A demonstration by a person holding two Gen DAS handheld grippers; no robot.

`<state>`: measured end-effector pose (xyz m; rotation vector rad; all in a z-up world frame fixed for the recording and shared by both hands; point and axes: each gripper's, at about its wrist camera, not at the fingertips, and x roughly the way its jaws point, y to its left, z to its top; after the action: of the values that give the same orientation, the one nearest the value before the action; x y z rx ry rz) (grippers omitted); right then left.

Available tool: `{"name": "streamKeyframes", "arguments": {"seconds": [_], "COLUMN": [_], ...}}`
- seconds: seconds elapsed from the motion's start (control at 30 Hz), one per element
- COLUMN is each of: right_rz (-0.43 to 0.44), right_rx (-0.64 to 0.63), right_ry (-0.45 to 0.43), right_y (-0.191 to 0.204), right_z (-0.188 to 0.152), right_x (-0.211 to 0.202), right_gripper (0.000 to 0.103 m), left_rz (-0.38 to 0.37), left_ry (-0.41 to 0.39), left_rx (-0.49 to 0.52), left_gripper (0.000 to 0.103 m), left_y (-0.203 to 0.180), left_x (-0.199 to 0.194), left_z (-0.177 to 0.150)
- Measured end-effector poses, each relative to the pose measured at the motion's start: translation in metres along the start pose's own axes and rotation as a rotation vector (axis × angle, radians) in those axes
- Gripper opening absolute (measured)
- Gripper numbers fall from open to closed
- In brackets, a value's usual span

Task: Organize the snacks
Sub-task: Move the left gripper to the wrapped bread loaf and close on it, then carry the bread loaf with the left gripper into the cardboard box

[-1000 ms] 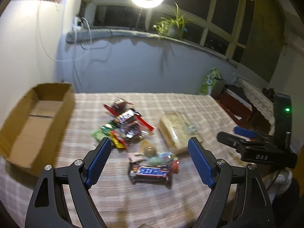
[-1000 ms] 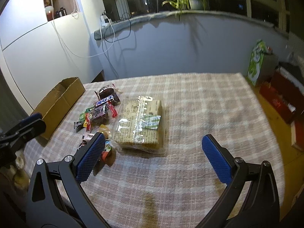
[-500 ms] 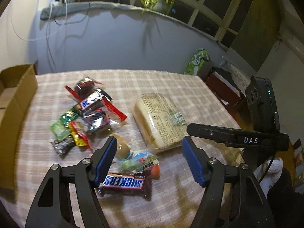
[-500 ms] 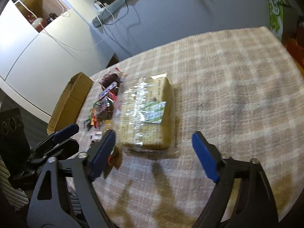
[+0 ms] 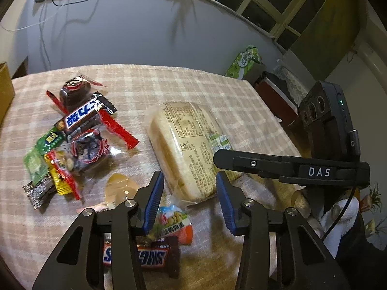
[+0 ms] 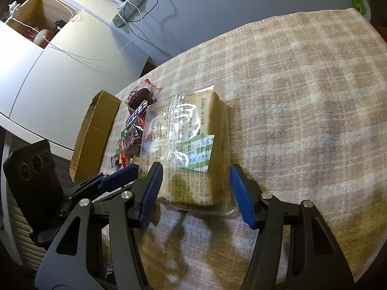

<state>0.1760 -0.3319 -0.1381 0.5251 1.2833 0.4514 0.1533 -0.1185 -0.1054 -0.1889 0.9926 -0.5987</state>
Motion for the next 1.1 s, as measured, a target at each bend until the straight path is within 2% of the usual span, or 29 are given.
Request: {"name": "streamKeyframes", "arguments": {"seconds": [0.23, 0.4, 0.57, 0.8, 1.1], "right_rz": [-0.003, -0.005, -0.007, 0.000, 0.016], "right_rx": [-0.010, -0.008, -0.011, -0.033, -0.107], "right_ry": [0.015, 0.020, 0.024, 0.015, -0.001], "right_y": [0.000, 0.001, 0.004, 0.018, 0.063], "right_z": [0.002, 0.003, 0.004, 0.003, 0.003], "right_x": [0.002, 0.004, 0.003, -0.002, -0.006], "right_gripper": [0.055, 0.051, 0.049, 0.049, 0.048], "left_rz": [-0.010, -0.011, -0.001, 0.012, 0.049], "left_ry": [0.022, 0.018, 0.009, -0.034, -0.127], "left_rx": [0.000, 0.011, 0.026, 0.041, 0.038], "left_gripper": [0.040, 0.035, 0.034, 0.034, 0.034], "left_y": [0.000, -0.002, -0.005, -0.006, 0.010], "left_x": [0.012, 0.014, 0.012, -0.008, -0.052], "left_z": [0.004, 0.005, 0.005, 0.003, -0.001]}}
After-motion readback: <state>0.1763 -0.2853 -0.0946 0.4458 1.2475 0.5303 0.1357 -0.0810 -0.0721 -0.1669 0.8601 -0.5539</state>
